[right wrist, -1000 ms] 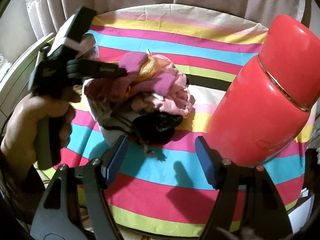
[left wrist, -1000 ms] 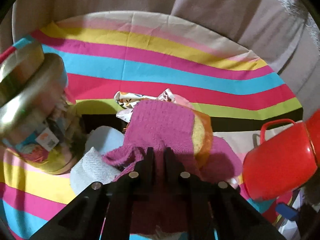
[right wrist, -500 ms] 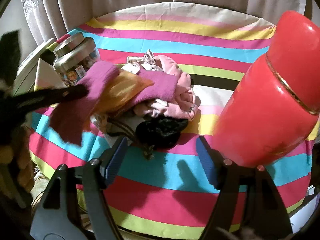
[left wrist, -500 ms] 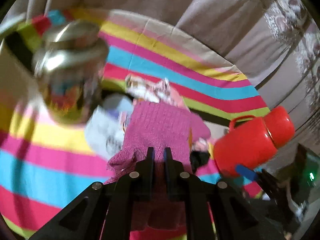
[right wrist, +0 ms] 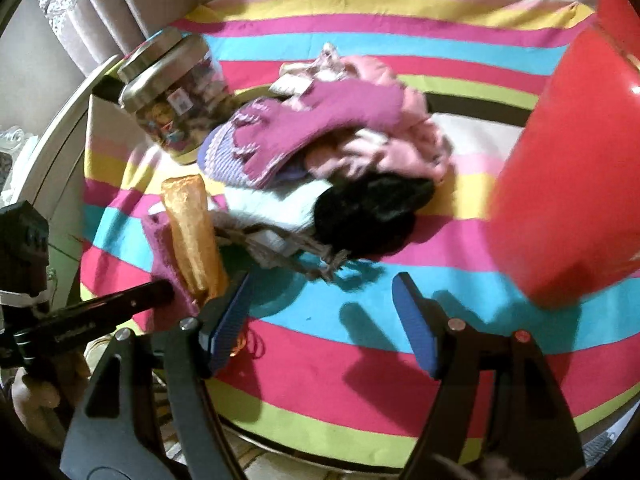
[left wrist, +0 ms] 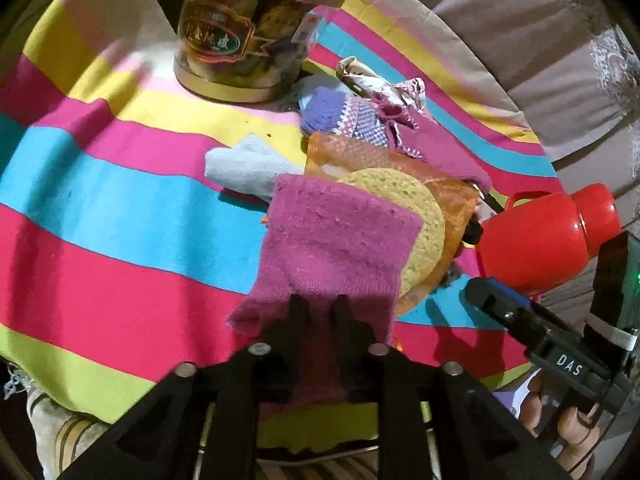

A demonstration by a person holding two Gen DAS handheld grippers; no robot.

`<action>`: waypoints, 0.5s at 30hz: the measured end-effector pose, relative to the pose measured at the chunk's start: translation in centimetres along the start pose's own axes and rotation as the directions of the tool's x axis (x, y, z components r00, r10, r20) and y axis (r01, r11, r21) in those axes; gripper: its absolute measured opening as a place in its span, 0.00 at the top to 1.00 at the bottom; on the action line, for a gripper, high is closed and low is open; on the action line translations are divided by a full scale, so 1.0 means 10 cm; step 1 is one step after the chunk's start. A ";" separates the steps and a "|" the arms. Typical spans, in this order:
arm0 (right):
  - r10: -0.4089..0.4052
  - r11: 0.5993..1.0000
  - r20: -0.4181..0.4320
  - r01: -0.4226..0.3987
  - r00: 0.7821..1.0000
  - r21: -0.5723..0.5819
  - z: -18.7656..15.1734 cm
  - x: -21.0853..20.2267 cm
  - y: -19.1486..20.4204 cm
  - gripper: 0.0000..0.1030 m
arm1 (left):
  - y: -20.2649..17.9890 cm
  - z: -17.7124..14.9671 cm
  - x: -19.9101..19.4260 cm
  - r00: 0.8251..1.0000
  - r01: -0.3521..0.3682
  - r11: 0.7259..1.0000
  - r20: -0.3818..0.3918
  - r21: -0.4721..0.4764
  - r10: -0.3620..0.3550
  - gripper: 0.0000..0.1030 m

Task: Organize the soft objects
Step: 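Grasp the orange mesh bag with the right tool while the left holds the glove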

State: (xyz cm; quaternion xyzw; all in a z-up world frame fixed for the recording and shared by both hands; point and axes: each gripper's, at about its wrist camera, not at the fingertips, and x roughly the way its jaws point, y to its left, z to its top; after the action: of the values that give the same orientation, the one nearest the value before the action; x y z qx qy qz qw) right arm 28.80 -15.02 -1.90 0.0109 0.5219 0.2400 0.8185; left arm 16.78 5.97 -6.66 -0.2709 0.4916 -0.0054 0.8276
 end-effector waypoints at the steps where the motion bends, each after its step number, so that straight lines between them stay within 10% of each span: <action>1: 0.006 1.000 -0.004 -0.006 1.000 -0.006 -0.01 0.01 0.03 0.28 | -0.03 -0.01 -0.02 1.000 -0.002 1.000 0.006 0.014 0.002 0.56; 3: 0.029 0.999 -0.012 -0.029 1.000 -0.019 -0.02 0.04 0.09 0.28 | -0.07 -0.02 -0.03 1.000 -0.018 0.999 0.016 0.038 0.017 0.24; 9: 0.078 0.997 -0.032 -0.078 0.996 -0.005 -0.07 0.11 0.17 0.28 | -0.17 -0.02 0.07 0.996 -0.091 0.988 0.009 0.124 0.091 0.25; 12: 0.098 0.995 -0.039 -0.097 0.994 0.017 -0.07 0.13 0.17 0.29 | -0.14 -0.03 0.16 0.995 -0.097 0.987 -0.026 0.131 0.101 0.72; 15: 0.103 0.995 -0.044 -0.103 0.994 0.003 -0.10 0.13 0.23 0.29 | -0.07 -0.04 -0.05 0.995 -0.095 0.990 0.024 0.102 0.093 0.76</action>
State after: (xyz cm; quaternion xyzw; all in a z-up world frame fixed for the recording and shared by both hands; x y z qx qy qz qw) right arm 27.53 -12.64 -2.83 0.0330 0.5387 0.2821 0.7932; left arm 16.40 5.33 -6.04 -0.2046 0.4951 0.0106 0.8444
